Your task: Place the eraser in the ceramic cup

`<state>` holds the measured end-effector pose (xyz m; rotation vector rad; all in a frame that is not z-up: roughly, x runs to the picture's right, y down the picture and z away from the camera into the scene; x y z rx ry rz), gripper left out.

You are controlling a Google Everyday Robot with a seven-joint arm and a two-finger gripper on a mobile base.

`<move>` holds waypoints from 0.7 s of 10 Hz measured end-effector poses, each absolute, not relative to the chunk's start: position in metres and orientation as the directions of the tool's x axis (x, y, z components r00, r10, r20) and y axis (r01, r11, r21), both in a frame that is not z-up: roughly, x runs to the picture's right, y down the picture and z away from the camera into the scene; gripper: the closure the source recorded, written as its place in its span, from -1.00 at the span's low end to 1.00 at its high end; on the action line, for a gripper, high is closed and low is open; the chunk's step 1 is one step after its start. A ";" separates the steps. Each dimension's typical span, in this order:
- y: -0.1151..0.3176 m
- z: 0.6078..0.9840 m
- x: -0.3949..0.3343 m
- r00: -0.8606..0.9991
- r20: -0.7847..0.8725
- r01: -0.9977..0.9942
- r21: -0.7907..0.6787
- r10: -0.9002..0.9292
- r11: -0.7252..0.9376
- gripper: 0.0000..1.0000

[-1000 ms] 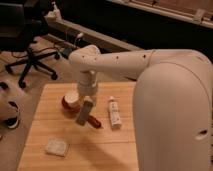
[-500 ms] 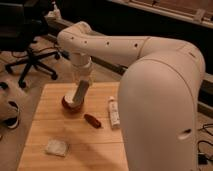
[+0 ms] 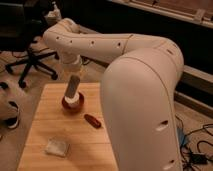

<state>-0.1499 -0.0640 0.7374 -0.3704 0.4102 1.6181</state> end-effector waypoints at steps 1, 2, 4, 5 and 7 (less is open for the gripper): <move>-0.065 0.745 -0.155 -0.077 -0.451 -0.997 0.035 0.889 -0.068 1.00; -0.064 0.753 -0.157 -0.072 -0.434 -0.997 0.031 0.898 -0.065 1.00; -0.056 0.770 -0.165 -0.052 -0.417 -0.999 0.025 0.908 -0.046 1.00; -0.051 0.777 -0.167 -0.045 -0.411 -0.999 0.027 0.911 -0.037 1.00; -0.043 0.788 -0.168 -0.035 -0.401 -0.999 0.039 0.915 -0.022 0.85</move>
